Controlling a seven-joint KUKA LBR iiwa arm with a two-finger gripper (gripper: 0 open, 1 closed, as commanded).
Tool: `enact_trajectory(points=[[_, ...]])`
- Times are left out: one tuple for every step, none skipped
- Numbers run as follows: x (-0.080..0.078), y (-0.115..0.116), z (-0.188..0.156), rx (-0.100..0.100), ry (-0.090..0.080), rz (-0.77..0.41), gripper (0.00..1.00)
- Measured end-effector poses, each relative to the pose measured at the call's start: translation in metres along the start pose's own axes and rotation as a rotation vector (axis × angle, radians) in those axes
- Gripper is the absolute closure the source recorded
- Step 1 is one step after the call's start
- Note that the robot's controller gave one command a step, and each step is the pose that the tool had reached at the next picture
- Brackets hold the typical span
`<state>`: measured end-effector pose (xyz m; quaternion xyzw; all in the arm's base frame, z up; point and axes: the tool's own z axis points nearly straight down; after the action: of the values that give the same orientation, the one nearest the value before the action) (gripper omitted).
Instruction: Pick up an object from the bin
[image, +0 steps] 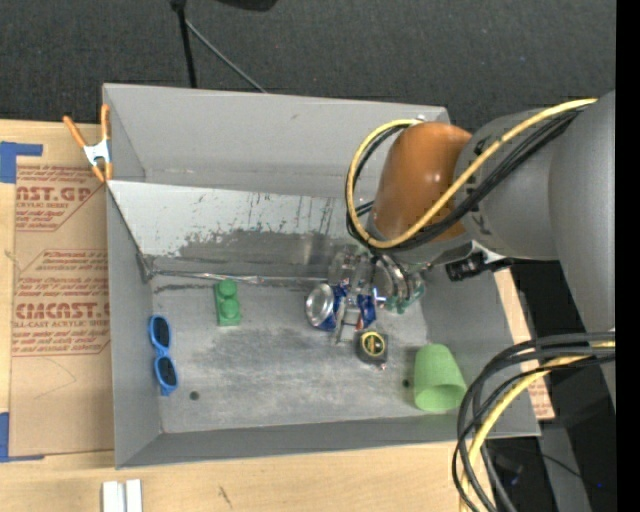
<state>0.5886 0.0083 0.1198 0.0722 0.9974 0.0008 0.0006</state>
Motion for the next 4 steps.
enact_trajectory(points=[[-0.004, -0.009, 0.007, 0.001, 0.0, 0.169, 0.0], [-0.005, -0.011, 0.051, 0.001, 0.001, 0.324, 0.0], [-0.005, -0.011, 0.051, 0.001, 0.0, 0.323, 0.0], [-0.006, -0.011, 0.05, 0.001, -0.001, 0.323, 1.0]])
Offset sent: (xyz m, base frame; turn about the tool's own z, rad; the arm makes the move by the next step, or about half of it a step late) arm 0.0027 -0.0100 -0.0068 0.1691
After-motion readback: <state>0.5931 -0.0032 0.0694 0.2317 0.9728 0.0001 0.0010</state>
